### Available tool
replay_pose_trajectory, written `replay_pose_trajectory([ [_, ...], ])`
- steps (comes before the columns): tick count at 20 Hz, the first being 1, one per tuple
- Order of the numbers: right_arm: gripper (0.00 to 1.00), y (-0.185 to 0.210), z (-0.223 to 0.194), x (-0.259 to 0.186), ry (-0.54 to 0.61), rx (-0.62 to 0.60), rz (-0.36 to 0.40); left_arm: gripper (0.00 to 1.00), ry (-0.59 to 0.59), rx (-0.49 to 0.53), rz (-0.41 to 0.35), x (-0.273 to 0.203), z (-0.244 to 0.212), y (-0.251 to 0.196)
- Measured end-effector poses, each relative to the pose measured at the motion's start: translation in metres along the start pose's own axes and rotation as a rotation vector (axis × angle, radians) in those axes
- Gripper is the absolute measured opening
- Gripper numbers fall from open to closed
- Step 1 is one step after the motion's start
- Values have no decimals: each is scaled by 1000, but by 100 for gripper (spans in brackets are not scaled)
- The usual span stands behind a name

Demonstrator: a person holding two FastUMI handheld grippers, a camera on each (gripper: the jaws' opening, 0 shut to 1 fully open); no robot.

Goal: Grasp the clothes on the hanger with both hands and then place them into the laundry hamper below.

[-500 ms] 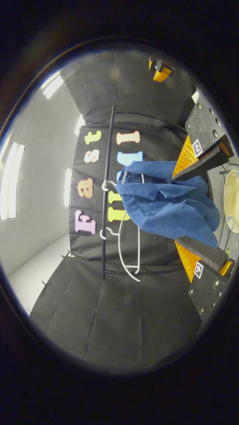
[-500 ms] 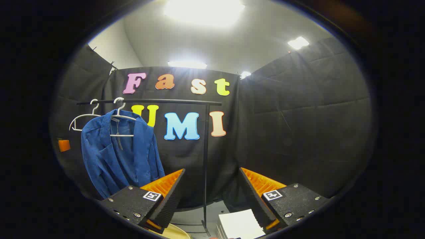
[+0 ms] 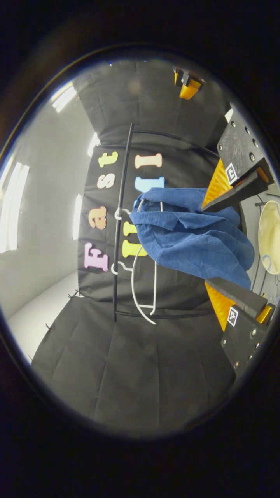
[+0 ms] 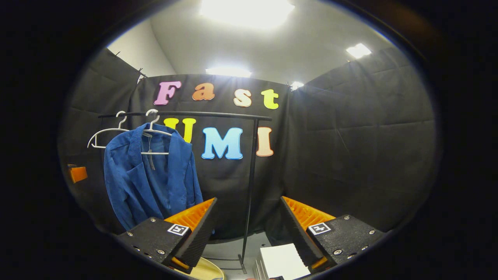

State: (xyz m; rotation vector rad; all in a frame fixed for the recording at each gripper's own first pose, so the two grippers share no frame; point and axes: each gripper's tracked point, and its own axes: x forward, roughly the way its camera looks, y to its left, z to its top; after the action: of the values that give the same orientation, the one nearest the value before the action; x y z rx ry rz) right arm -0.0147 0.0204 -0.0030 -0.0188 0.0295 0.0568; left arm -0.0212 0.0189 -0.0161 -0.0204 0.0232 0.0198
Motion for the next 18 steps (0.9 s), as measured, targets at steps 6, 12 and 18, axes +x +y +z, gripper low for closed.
replay_pose_trajectory([
  [6,95,3,-8,-9,9,13,17,100,6,16,16,-16,-2,4],
  [12,95,5,-12,-12,19,35,35,100,17,-7,21,-17,-8,-4],
  [18,95,23,-14,-15,44,38,80,100,24,-10,-7,-11,-5,-14],
])
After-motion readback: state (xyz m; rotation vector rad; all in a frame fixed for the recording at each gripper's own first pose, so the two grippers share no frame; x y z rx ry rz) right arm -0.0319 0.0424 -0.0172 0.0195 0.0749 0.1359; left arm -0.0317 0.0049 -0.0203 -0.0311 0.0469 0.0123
